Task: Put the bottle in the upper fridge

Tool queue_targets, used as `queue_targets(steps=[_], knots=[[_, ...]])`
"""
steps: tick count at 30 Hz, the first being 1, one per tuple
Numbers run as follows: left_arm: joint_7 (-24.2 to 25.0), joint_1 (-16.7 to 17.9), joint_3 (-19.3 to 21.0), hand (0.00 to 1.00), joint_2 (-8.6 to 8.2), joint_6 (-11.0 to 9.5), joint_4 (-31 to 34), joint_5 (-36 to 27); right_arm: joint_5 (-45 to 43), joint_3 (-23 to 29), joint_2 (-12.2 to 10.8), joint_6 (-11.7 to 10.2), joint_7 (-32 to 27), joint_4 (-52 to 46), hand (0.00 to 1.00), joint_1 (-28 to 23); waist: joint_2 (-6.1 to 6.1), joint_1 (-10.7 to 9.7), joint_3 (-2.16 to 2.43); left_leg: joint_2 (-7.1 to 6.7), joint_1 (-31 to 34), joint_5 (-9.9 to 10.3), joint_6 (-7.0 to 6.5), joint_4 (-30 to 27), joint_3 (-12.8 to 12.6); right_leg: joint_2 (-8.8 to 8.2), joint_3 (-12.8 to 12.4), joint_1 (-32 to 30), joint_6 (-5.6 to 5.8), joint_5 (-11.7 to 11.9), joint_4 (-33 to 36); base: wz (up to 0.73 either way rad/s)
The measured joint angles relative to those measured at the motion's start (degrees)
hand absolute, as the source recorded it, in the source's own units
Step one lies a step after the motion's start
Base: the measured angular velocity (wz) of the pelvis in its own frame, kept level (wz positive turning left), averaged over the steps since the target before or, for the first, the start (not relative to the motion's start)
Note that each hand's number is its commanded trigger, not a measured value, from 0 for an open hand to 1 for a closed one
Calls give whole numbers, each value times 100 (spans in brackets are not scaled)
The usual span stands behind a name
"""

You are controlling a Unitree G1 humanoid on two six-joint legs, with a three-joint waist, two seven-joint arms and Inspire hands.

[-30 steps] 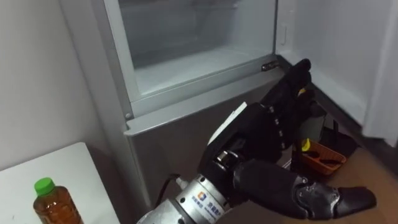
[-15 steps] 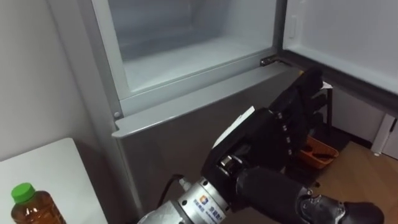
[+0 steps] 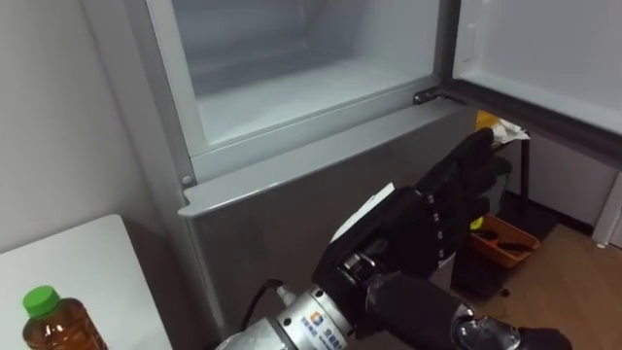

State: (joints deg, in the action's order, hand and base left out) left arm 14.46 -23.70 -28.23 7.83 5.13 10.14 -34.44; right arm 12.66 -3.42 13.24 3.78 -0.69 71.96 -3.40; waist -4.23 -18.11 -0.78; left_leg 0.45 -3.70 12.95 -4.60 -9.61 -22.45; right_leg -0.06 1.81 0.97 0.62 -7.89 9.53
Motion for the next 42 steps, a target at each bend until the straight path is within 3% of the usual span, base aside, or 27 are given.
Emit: queue_targets(steps=[8,12,15,18,23,27,32,36,42], knots=[[239,902,-6,0,202,23,-49,497,62,-11,-79,-55,10,-105,0,68,53,255,-2,2,28,-52,76,-11,245,-34,192,12,-86,-71,19,11],[262,995,-6,0,204,32,-46,596,172,-124,-229,-174,34,-96,0,135,136,448,22,-10,92,-97,106,-18,404,-52,340,33,-112,-92,-5,24],[286,1222,0,0,234,35,-56,626,417,-213,-232,-176,118,-97,0,157,171,480,32,-27,102,-100,110,-47,549,-77,539,138,-120,-102,-94,22],[337,1373,9,0,304,85,-57,812,660,-214,-234,-172,228,-143,0,160,200,648,32,-26,142,-100,111,-83,562,-92,615,120,-124,-129,-89,9],[424,1778,262,0,328,87,-46,1129,765,-213,-278,-198,465,-423,0,105,239,782,30,-28,150,-100,114,-108,620,-97,670,150,-134,-155,-85,7],[456,2294,520,0,517,84,-61,1216,926,-212,-405,-296,637,-480,0,41,305,859,25,-33,112,-111,132,-120,739,-104,799,256,-155,-178,-95,17],[473,2659,894,0,594,76,-165,1617,980,-207,-399,-312,731,-479,0,-33,329,1017,22,-37,142,-111,132,-181,767,-141,970,297,-154,-230,-78,21],[343,3069,1037,0,607,-23,-647,1617,1006,-212,-404,-296,944,-500,0,-65,379,1099,59,-40,171,-112,134,-196,850,-151,1094,304,-157,-244,-61,11],[208,3305,1202,0,595,-43,-1084,1672,1033,-209,-404,-321,1032,-573,0,-87,393,1268,86,-42,208,-112,134,-221,909,-152,1164,332,-162,-240,-39,8]])
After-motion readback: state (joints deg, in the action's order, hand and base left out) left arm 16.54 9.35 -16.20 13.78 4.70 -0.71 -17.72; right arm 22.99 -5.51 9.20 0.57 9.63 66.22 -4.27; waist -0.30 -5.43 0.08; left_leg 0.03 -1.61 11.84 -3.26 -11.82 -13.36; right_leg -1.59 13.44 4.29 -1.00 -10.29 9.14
